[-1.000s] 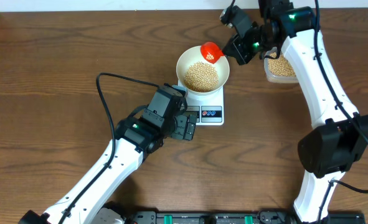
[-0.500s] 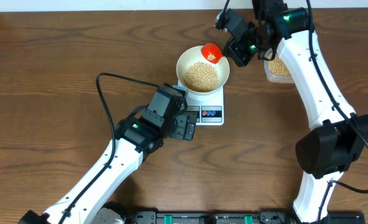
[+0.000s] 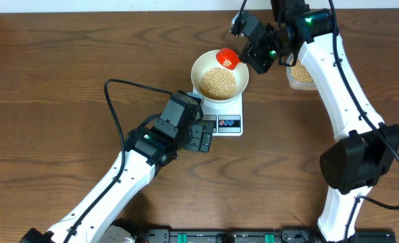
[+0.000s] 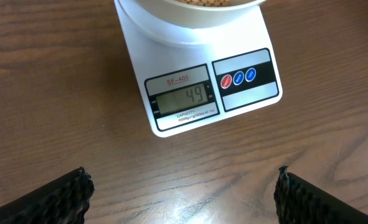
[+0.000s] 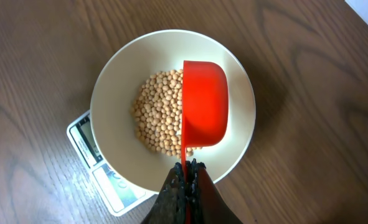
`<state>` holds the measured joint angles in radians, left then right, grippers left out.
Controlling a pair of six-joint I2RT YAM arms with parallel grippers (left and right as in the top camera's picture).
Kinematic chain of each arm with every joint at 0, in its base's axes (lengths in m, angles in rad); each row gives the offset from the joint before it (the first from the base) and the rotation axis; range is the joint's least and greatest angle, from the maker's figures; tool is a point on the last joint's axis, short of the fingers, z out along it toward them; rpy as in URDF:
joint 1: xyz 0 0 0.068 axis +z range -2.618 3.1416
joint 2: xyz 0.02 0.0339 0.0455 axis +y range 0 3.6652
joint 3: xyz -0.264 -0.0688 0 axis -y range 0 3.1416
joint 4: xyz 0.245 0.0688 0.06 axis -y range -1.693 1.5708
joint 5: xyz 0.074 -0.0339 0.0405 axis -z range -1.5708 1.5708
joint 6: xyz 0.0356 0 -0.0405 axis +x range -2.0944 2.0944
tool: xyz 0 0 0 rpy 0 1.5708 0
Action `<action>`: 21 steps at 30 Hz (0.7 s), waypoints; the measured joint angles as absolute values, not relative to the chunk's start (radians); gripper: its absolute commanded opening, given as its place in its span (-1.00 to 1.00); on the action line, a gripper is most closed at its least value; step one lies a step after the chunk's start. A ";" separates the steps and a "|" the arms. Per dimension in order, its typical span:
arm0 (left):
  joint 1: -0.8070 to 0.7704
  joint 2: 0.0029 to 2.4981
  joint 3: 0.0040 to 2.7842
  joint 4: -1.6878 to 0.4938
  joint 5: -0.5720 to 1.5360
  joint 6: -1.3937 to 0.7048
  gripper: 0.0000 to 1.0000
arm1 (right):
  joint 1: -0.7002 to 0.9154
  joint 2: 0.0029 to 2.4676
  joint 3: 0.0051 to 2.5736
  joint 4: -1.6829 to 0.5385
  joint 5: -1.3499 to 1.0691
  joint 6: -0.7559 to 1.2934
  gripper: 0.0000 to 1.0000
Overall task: Scoop item into bowl and weigh 50g on scale
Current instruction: 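Tilt the scoop over the bowl to add soybeans, right gripper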
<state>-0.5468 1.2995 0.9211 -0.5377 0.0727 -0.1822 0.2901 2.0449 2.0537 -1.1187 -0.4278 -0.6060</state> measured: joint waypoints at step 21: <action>-0.547 1.299 0.921 -0.538 0.073 -0.182 0.91 | 0.297 2.045 2.054 -1.135 -0.418 -0.699 -0.98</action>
